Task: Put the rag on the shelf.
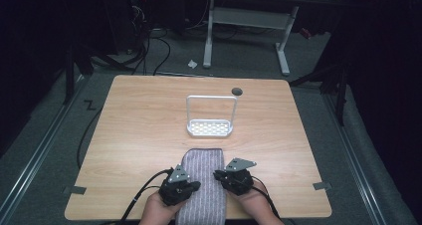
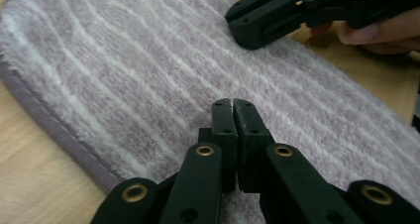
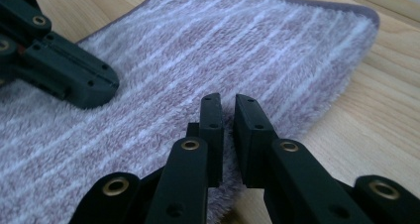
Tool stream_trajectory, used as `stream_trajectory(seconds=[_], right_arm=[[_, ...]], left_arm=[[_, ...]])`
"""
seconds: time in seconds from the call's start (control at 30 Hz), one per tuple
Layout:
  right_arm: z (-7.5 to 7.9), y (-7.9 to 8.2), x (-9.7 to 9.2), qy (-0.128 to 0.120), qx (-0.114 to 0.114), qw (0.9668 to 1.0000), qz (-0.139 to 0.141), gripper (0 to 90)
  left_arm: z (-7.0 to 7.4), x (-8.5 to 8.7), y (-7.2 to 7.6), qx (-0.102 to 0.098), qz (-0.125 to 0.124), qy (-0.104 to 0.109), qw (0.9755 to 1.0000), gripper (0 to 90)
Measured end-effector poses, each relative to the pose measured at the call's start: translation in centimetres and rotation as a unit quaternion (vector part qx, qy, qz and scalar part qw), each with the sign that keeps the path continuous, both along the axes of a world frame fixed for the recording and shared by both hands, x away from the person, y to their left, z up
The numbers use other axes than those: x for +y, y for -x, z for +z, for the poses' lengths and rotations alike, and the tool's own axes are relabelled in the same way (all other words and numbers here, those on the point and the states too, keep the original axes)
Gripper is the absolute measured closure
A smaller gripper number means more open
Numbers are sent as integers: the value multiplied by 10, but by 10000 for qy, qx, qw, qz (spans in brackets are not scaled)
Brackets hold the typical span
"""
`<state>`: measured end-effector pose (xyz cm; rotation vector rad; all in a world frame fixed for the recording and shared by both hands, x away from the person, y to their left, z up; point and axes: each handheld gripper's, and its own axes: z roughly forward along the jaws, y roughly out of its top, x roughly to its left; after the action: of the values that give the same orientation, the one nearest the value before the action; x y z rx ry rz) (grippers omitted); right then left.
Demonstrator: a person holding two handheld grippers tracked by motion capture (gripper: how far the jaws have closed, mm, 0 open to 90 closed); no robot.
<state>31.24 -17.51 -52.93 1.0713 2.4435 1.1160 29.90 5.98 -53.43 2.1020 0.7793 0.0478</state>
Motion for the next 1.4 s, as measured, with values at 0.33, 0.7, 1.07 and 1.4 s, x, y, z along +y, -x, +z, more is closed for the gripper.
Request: stream_trajectory(seconds=[0.33, 0.7, 1.07, 1.4], right_arm=[[1, 14, -28, -22, 9, 10000, -55, 757], [10, 14, -26, -95, -156, 9998, -64, 772], [6, 9, -21, -14, -225, 9997, -72, 769], [5, 7, -34, 211, -20, 9991, -374, 779]], left_arm=[[3, -9, 13, 167, -205, 334, 9991, 630], [5, 13, -51, -206, 1133, 177, 9932, 464], [0, -9, -68, -393, 1202, -243, 9917, 566], [-1, -7, -68, -343, 1236, -218, 9915, 699]])
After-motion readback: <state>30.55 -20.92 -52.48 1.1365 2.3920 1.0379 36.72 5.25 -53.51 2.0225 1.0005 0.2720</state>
